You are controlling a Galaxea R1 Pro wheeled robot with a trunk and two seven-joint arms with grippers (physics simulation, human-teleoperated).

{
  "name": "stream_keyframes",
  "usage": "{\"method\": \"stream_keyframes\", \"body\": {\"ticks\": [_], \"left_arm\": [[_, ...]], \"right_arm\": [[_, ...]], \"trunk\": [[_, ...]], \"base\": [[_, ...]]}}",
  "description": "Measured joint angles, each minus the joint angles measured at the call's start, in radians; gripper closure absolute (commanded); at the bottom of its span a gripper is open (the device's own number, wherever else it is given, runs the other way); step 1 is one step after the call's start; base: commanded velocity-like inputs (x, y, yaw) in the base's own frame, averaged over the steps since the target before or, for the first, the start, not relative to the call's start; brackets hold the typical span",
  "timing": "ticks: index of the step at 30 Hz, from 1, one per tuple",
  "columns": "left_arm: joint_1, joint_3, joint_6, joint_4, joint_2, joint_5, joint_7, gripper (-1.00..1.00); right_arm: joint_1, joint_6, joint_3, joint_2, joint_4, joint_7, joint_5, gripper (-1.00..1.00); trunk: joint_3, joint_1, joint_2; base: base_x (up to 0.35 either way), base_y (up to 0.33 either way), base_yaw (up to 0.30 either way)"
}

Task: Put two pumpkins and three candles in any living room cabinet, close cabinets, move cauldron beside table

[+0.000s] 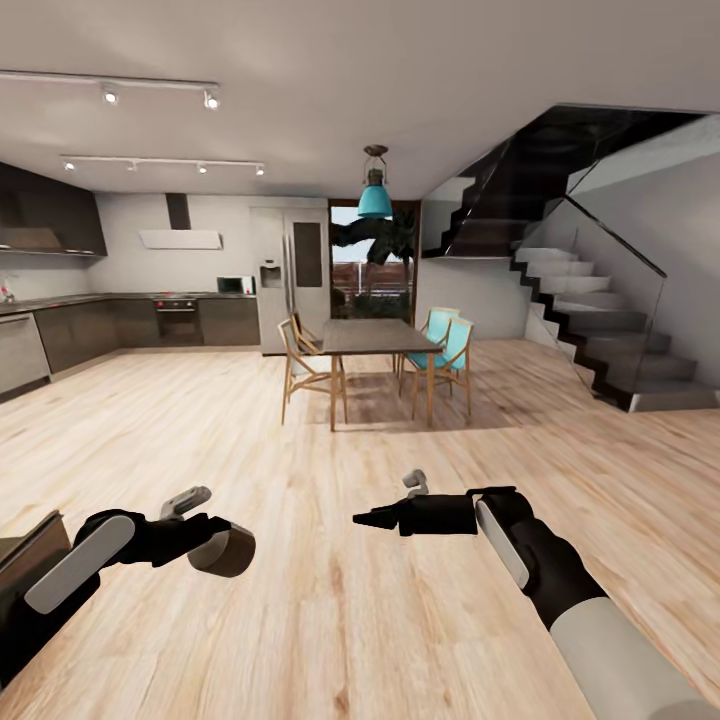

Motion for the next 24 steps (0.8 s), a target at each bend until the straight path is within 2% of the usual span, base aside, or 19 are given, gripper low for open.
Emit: {"method": "stream_keyframes", "body": {"ticks": [14,24], "left_arm": [[0.0,0.0,0.0,0.0,0.0,0.0,0.0,1.0],[0.0,-0.001,0.0,0.0,-0.001,0.0,0.0,1.0]], "right_arm": [[0.0,0.0,0.0,0.0,0.0,0.0,0.0,-1.0],[0.0,0.0,0.0,0.0,0.0,0.0,0.0,-1.0]], "trunk": [[0.0,0.0,0.0],[0.0,0.0,0.0]], "base": [[0.319,-0.088,0.051],[0.319,-0.088,0.151]]}}
